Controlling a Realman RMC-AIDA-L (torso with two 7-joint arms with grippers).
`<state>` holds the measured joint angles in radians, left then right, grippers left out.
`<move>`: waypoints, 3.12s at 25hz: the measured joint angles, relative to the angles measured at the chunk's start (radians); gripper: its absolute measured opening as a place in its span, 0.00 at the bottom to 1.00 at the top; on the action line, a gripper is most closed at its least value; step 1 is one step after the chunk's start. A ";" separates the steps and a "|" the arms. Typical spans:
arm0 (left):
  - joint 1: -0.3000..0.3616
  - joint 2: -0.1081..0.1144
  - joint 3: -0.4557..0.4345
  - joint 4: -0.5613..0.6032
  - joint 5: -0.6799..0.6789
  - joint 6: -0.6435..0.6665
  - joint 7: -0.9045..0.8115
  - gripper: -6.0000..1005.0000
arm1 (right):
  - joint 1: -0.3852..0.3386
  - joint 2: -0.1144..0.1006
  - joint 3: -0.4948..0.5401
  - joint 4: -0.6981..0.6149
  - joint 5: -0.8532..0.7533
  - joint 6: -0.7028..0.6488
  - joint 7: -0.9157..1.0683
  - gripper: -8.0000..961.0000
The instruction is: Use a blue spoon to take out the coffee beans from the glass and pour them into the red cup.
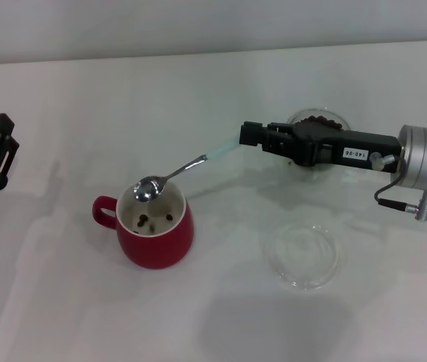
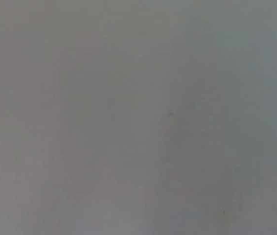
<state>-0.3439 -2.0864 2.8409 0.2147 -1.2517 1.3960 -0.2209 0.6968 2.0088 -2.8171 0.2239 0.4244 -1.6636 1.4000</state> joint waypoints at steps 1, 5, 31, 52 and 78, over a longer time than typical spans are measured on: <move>-0.001 0.000 0.000 0.000 0.000 0.000 0.000 0.71 | -0.001 0.000 0.000 -0.001 0.003 -0.002 -0.007 0.26; -0.004 0.000 0.000 0.000 0.000 0.000 0.000 0.71 | -0.008 -0.008 0.002 0.005 0.034 -0.018 0.009 0.26; -0.012 -0.001 0.000 0.007 0.000 -0.002 0.000 0.71 | -0.213 -0.137 -0.007 0.213 -0.082 -0.178 0.193 0.27; -0.004 -0.001 0.000 0.014 0.000 -0.003 0.000 0.71 | -0.178 -0.116 -0.007 0.203 -0.181 -0.038 0.193 0.28; 0.040 0.000 -0.010 0.018 -0.168 -0.013 -0.003 0.71 | -0.189 -0.002 0.017 0.007 0.852 0.456 -0.800 0.81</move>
<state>-0.3039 -2.0860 2.8313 0.2322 -1.4194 1.3828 -0.2237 0.5079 2.0064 -2.8002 0.2305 1.2768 -1.2079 0.6001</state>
